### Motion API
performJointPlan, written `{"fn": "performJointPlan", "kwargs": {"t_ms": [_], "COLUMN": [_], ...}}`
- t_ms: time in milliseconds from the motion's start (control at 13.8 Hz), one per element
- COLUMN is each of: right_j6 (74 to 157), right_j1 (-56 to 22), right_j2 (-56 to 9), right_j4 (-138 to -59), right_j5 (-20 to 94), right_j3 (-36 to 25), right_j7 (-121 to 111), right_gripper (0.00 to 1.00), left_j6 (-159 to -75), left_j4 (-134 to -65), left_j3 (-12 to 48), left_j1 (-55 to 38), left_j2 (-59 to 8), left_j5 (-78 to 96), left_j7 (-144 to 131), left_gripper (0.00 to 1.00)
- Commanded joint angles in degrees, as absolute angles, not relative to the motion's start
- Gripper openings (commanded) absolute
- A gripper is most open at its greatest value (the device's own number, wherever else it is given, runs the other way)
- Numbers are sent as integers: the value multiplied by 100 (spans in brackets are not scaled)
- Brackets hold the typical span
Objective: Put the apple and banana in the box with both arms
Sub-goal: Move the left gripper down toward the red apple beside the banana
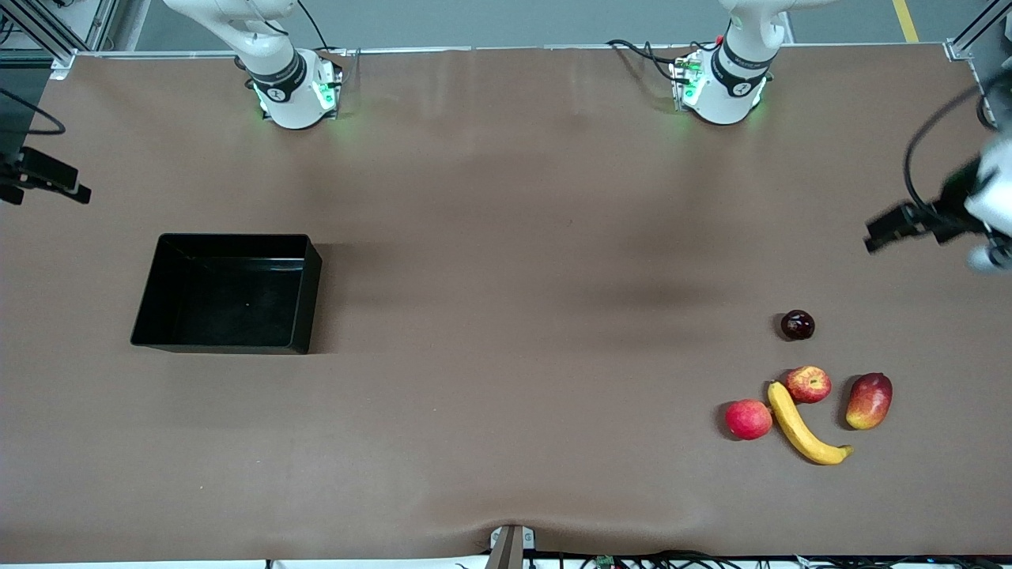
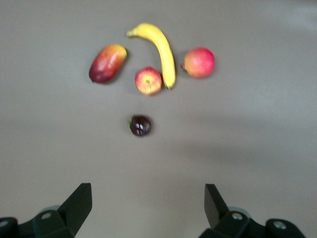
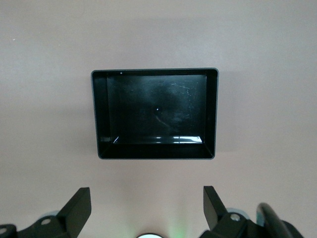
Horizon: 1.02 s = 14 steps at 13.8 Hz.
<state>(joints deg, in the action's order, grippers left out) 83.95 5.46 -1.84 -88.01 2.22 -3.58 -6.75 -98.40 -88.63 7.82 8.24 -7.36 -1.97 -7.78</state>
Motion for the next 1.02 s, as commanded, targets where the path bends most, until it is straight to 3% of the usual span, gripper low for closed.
{"fn": "performJointPlan", "kwargs": {"t_ms": [0,508,944], "right_j6": [8525,9525,10599], "right_j1": [1009,1388,1634], "right_j2": [-649,-1905,-3013], "right_j4": [-8657,-8727,-8789], "right_j5": [334,343,343], "right_j3": [-308,-308,-308], "right_j7": [-738,-1553,-2092], "right_gripper": [100,100,100], "left_j6": [-10378,-11855,-12338], "left_j4": [-8613,-8605,-8121], "left_j3": [791,782,791], "left_j1": [844,1089,1195], "left_j2": [-1447,-3031,-4130], "left_j5": [-167,-194,-132], "left_j7": [-729,-738,-861], "left_gripper": [100,100,100]}}
